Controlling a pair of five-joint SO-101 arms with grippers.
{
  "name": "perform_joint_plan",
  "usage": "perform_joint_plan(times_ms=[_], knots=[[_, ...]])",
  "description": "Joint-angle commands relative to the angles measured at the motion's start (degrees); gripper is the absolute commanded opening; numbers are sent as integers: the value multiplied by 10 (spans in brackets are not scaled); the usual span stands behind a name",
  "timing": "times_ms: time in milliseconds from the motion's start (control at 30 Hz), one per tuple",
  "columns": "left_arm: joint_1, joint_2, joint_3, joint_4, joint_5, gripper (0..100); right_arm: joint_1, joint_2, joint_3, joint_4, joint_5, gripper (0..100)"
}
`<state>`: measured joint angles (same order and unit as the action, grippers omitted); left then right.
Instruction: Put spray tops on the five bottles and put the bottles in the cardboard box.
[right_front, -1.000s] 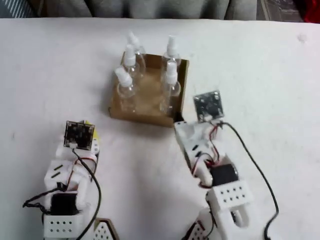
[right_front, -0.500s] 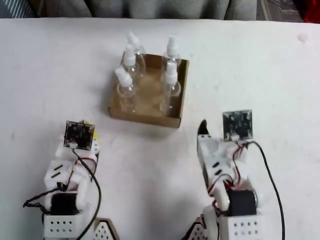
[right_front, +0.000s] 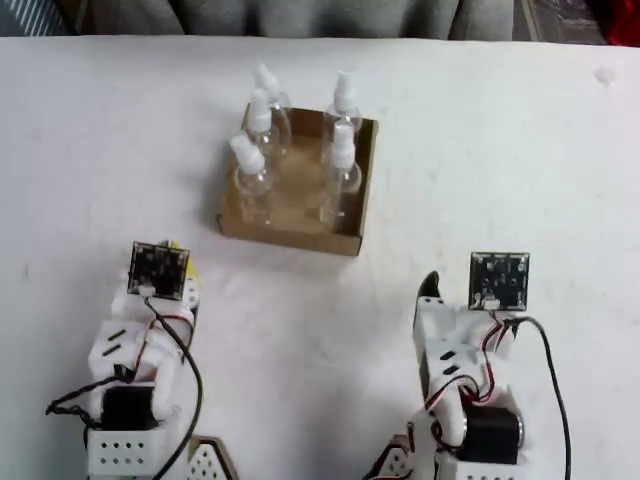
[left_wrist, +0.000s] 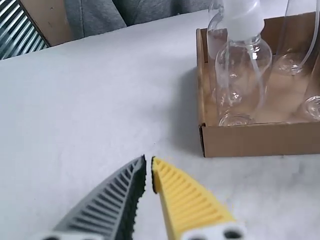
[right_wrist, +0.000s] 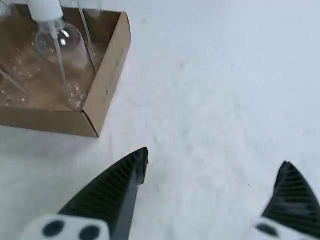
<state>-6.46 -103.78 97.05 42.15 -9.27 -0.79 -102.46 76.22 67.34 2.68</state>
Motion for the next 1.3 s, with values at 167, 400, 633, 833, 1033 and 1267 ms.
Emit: perform_joint_plan(times_ms=[167, 400, 633, 833, 1033, 1267], knots=[[-6, -7, -1, -6, -7, 24, 7, -7, 90, -4, 6, 91], [-2, -7, -1, 1, -6, 24, 9, -7, 171, -36, 6, 25], [-1, -7, -1, 6, -5, 24, 7, -7, 207, -39, 1, 21], [52, -7, -1, 59, -4, 24, 7, -7, 207, -4, 1, 21], [94, -7, -1, 135, -7, 27, 9, -7, 207, 52, 4, 21], [91, -8, -1, 258, -6, 24, 9, -7, 207, 52, 4, 21]])
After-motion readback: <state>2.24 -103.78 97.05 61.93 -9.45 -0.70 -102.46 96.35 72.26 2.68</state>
